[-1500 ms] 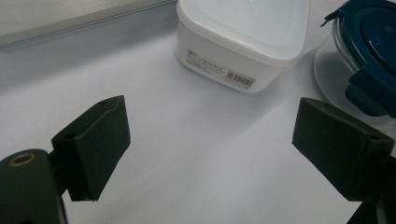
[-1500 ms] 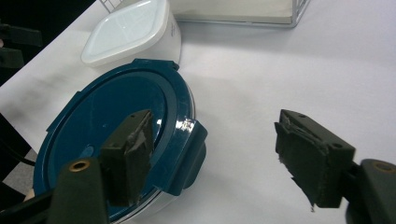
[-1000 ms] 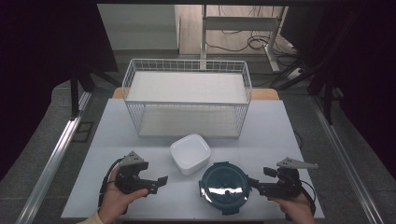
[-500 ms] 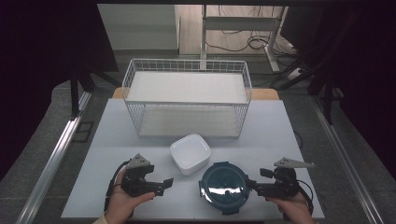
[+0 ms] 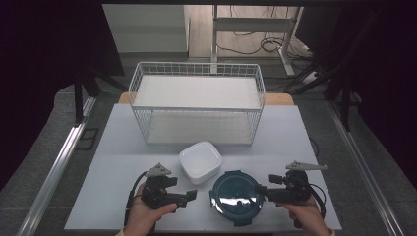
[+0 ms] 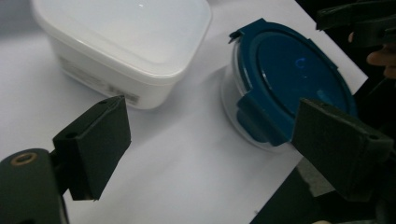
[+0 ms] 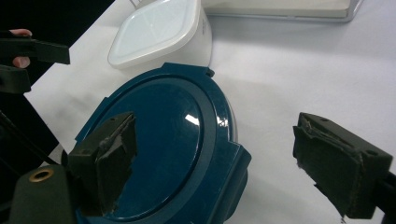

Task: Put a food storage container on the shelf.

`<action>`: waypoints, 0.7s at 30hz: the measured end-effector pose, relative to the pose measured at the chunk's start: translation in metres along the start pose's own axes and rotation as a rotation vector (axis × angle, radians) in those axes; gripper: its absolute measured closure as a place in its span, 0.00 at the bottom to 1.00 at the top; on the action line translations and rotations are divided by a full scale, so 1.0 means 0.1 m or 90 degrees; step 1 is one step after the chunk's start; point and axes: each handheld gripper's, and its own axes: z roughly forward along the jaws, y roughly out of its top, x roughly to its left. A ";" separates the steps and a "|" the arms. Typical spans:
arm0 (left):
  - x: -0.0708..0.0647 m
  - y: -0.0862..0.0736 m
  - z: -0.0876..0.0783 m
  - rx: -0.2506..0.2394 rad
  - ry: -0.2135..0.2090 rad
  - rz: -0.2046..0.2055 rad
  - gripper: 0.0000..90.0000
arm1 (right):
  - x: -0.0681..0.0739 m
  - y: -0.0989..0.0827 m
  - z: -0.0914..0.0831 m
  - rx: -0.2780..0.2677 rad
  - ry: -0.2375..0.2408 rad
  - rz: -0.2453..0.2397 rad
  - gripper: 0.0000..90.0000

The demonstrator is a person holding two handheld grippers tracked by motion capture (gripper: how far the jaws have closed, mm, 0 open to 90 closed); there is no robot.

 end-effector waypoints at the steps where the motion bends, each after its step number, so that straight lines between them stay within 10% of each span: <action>1: -0.01 0.00 0.02 0.001 -0.006 -0.006 0.13 | 0.00 0.00 0.00 0.000 0.000 0.000 0.15; 21: -0.20 -0.10 0.64 0.067 -0.132 -0.126 0.19 | -0.02 -0.21 0.26 0.087 0.066 0.106 0.12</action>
